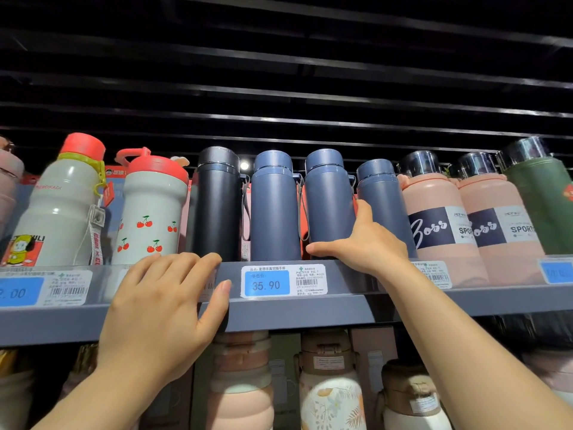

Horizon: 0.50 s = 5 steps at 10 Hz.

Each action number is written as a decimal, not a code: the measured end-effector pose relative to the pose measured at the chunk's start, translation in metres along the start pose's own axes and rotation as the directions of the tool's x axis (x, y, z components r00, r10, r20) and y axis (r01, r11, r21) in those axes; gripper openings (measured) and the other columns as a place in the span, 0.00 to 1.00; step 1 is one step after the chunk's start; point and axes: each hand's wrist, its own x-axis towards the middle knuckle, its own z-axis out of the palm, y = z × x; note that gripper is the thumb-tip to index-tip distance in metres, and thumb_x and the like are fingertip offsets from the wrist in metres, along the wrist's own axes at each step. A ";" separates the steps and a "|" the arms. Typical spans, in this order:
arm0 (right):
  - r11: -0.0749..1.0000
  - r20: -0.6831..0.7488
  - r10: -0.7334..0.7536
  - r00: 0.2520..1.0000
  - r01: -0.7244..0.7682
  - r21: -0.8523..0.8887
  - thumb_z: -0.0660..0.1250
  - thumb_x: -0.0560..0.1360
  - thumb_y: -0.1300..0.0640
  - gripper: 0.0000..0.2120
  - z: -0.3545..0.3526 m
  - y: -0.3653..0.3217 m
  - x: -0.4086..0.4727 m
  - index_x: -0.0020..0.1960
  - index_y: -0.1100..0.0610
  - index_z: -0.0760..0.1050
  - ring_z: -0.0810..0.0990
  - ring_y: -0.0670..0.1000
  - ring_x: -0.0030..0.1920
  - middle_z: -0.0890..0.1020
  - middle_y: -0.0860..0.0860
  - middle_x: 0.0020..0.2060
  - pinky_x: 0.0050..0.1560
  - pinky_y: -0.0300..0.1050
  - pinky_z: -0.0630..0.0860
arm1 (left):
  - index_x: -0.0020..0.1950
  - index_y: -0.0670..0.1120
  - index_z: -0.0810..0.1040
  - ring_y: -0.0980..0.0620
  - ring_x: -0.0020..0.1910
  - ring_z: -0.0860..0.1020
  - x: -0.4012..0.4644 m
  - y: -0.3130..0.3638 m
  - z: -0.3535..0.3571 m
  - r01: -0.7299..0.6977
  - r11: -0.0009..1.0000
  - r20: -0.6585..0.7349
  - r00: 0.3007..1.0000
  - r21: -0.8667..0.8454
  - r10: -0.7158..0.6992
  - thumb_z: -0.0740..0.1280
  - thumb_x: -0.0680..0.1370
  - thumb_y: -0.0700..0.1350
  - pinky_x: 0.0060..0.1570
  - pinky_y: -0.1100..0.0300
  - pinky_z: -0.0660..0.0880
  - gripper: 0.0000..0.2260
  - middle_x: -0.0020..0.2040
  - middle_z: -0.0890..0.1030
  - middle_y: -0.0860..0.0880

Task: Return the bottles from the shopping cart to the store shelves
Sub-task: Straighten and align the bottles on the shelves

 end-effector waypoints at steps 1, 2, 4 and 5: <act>1.000 -0.019 -0.011 1.000 0.011 0.015 0.73 0.62 0.32 0.53 -0.001 0.000 -0.002 0.75 0.48 0.47 0.77 0.56 0.58 0.76 0.49 0.62 0.46 0.47 0.68 | 0.55 0.45 0.80 0.42 0.44 0.79 0.000 -0.001 0.000 -0.002 1.000 0.002 1.000 0.001 0.002 0.54 0.77 0.55 0.53 0.49 0.67 0.20 0.45 0.81 0.47; 1.000 -0.025 -0.019 1.000 0.019 0.002 0.73 0.62 0.32 0.53 -0.001 0.000 -0.002 0.75 0.47 0.48 0.77 0.56 0.58 0.76 0.49 0.62 0.46 0.47 0.69 | 0.54 0.44 0.80 0.41 0.44 0.79 0.000 0.000 0.000 -0.005 1.000 -0.008 1.000 -0.003 0.005 0.54 0.77 0.54 0.52 0.49 0.67 0.20 0.45 0.81 0.47; 0.993 -0.215 -0.062 0.975 0.081 0.082 0.67 0.66 0.29 0.46 -0.011 0.013 0.003 0.75 0.50 0.55 0.71 0.58 0.66 0.69 0.54 0.68 0.58 0.54 0.70 | 0.54 0.43 0.80 0.40 0.44 0.79 0.000 0.000 0.001 -0.006 1.000 -0.023 1.000 0.000 0.006 0.55 0.76 0.54 0.52 0.49 0.67 0.20 0.45 0.81 0.46; 1.000 -0.359 -0.011 0.933 0.012 0.001 0.66 0.71 0.37 0.38 -0.026 0.034 0.019 0.73 0.56 0.60 0.71 0.62 0.64 0.72 0.59 0.65 0.58 0.56 0.70 | 0.55 0.43 0.81 0.40 0.44 0.79 0.000 0.000 0.002 -0.008 1.000 -0.031 0.999 0.002 0.008 0.54 0.77 0.54 0.52 0.48 0.67 0.21 0.45 0.82 0.45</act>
